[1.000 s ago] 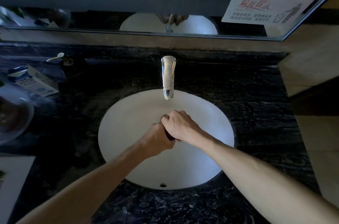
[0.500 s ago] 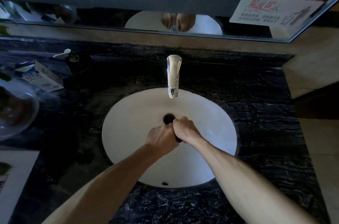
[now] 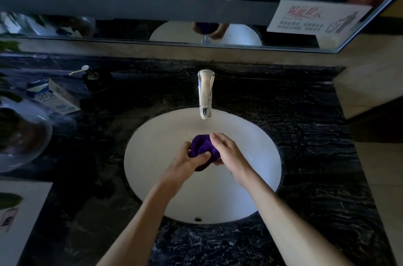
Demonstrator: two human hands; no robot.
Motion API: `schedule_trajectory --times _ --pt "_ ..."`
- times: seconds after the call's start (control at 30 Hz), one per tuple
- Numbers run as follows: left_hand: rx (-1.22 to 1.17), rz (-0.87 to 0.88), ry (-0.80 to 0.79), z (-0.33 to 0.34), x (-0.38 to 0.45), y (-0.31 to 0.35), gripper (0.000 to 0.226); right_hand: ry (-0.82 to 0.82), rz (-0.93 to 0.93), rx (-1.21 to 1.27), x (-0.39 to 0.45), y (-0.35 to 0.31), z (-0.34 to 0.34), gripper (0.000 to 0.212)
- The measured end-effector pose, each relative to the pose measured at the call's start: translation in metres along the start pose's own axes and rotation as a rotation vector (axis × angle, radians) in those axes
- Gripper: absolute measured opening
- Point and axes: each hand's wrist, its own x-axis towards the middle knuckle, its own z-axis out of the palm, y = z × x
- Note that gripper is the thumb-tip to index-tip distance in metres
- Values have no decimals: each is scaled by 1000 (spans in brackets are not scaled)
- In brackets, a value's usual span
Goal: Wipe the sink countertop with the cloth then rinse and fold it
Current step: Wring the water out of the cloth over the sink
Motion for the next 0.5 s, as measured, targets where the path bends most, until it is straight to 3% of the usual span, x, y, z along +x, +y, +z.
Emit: schedule_trajectory --times 0.1,0.2,0.27,0.37,0.5 --pt "-227 22 52 1 -10 -6 18 37 -3 106 -9 8 -5 30" --pt "-267 46 93 4 -21 -6 22 152 -15 232 -14 6 -11 25" --pt "-291 69 89 8 -29 -4 21 75 -3 190 -20 2 -13 32" --pt "-248 111 164 13 -35 -4 22 -79 -29 153 -30 2 -7 58" --pt "-163 216 154 11 -42 -4 28 82 -133 215 -37 14 -3 28"
